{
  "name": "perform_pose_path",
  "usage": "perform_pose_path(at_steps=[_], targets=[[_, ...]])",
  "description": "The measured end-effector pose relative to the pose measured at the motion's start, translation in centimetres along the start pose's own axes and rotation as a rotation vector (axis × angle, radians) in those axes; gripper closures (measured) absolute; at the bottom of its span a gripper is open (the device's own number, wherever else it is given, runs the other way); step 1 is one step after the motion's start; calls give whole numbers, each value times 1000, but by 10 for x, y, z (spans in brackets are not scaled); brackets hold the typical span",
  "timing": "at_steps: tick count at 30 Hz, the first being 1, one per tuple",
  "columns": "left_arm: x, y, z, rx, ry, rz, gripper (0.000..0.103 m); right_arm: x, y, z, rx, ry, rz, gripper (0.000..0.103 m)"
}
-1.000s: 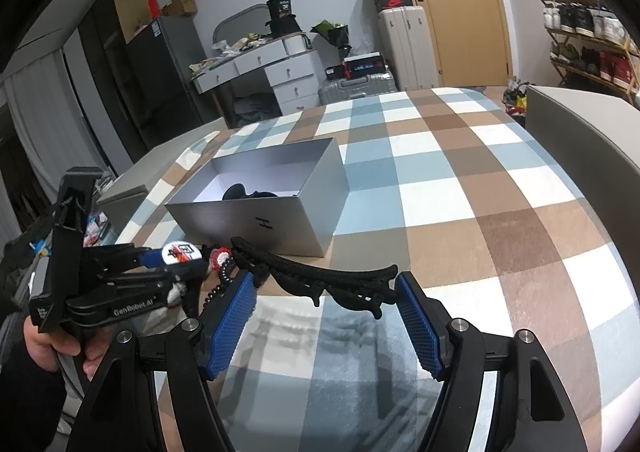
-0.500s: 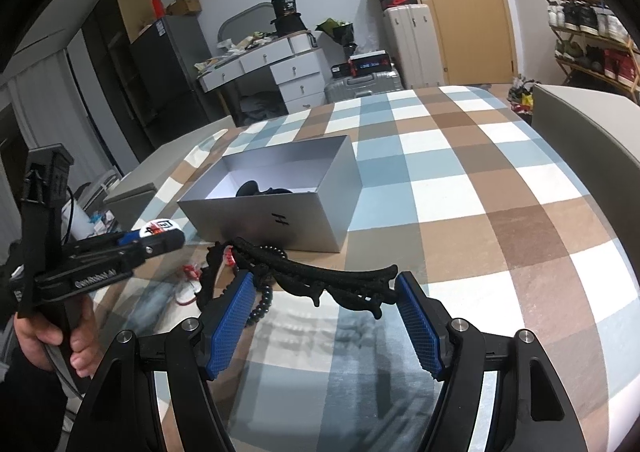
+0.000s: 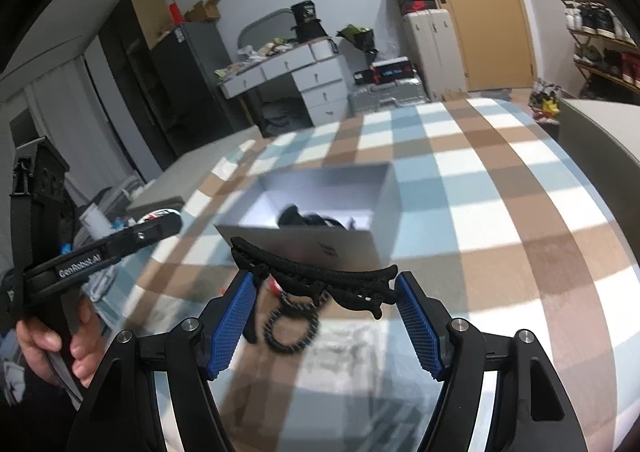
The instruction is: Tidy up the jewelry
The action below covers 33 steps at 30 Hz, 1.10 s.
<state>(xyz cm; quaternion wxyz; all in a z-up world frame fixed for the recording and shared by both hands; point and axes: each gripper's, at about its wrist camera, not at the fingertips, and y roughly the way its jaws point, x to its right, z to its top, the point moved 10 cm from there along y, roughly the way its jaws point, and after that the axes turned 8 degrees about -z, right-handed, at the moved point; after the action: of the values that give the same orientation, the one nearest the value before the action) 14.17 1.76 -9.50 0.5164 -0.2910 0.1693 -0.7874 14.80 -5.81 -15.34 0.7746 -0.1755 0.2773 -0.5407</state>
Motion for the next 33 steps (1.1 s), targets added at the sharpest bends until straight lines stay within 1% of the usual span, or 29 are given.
perform_pose_path(at_steps=[6, 9, 14, 20, 27, 29, 30, 33], targets=[[7, 1, 18, 27, 35, -19, 75, -15, -3, 34, 47, 15, 55, 31], [8, 7, 27, 35, 44, -37, 75, -20, 3, 46, 48, 7, 66, 31], [4, 21, 33, 22, 44, -54, 75, -23, 20, 64, 40, -15, 75, 31], [3, 39, 35, -11, 54, -70, 75, -20, 43, 72, -6, -24, 83, 31], [2, 60, 34, -52, 46, -98, 75, -18, 76, 71, -82, -6, 111, 31], [2, 65, 32, -61, 52, -100, 75, -18, 82, 71, -85, -1, 108, 31], [2, 67, 32, -65, 54, -104, 75, -17, 87, 71, -84, -1, 93, 31], [0, 74, 30, -76, 47, -118, 75, -20, 95, 69, -92, 4, 98, 31]])
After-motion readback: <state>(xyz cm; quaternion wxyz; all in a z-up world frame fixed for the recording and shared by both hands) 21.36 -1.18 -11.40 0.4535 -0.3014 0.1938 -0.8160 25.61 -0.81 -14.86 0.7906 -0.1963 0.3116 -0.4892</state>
